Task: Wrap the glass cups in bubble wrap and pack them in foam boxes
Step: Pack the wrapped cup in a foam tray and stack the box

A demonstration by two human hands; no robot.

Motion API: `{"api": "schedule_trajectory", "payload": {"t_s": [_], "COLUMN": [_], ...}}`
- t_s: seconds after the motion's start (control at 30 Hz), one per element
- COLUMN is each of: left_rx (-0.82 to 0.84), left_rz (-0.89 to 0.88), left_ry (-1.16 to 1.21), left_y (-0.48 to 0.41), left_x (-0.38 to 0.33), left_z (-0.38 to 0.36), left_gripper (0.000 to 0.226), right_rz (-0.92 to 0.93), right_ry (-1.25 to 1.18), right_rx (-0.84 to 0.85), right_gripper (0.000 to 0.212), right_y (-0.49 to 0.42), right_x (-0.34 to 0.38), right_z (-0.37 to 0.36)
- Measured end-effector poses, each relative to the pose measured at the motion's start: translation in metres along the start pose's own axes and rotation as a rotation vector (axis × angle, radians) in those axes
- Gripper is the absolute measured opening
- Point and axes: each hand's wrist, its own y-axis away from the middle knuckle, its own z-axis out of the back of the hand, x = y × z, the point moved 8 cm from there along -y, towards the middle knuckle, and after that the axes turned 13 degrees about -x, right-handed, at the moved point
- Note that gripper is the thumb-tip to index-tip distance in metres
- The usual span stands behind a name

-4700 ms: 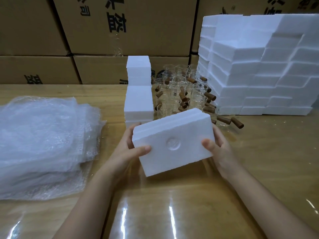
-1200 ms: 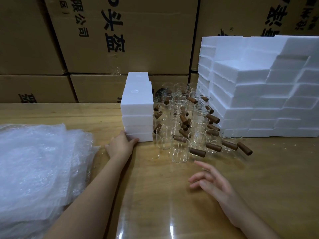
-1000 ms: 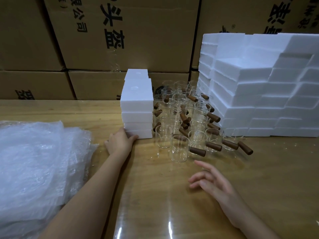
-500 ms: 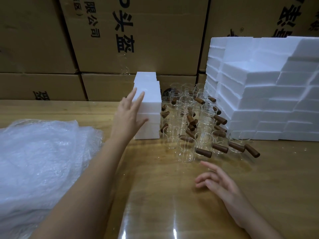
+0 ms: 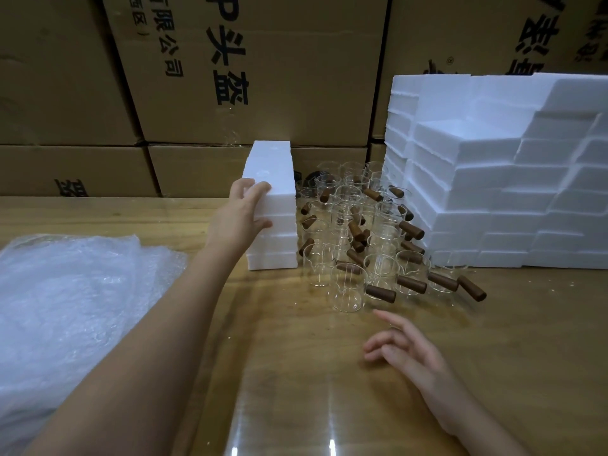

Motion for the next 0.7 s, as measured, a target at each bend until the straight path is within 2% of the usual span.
{"api": "schedule_trajectory", "payload": {"t_s": [0.17, 0.4, 0.53, 0.63, 0.7], "left_rx": [0.043, 0.07, 0.064, 0.119, 0.007], "left_rz": [-0.117, -0.15, -0.15, -0.111, -0.008], "left_ry": [-0.168, -0.23, -0.21, -0.167, -0.022], "left_y": [-0.01, -0.022, -0.02, -0.015, -0.005], "left_x": [-0.011, -0.016, -0.015, -0.014, -0.014], "left_z": [0.003, 0.005, 0.003, 0.002, 0.013], "left_gripper": [0.06, 0.063, 0.066, 0.084, 0.088], "right_rz": [-0.007, -0.002, 0.005, 0.004, 0.005], "right_ry": [0.017, 0.01, 0.011, 0.011, 0.013], "right_rx": [0.001, 0.0, 0.002, 0.004, 0.003], "right_gripper": [0.051, 0.048, 0.049, 0.049, 0.048], "right_y": [0.0, 0.0, 0.0, 0.0, -0.001], "right_x": [0.0, 0.001, 0.0, -0.002, -0.001], "right_z": [0.001, 0.0, 0.001, 0.002, 0.001]}}
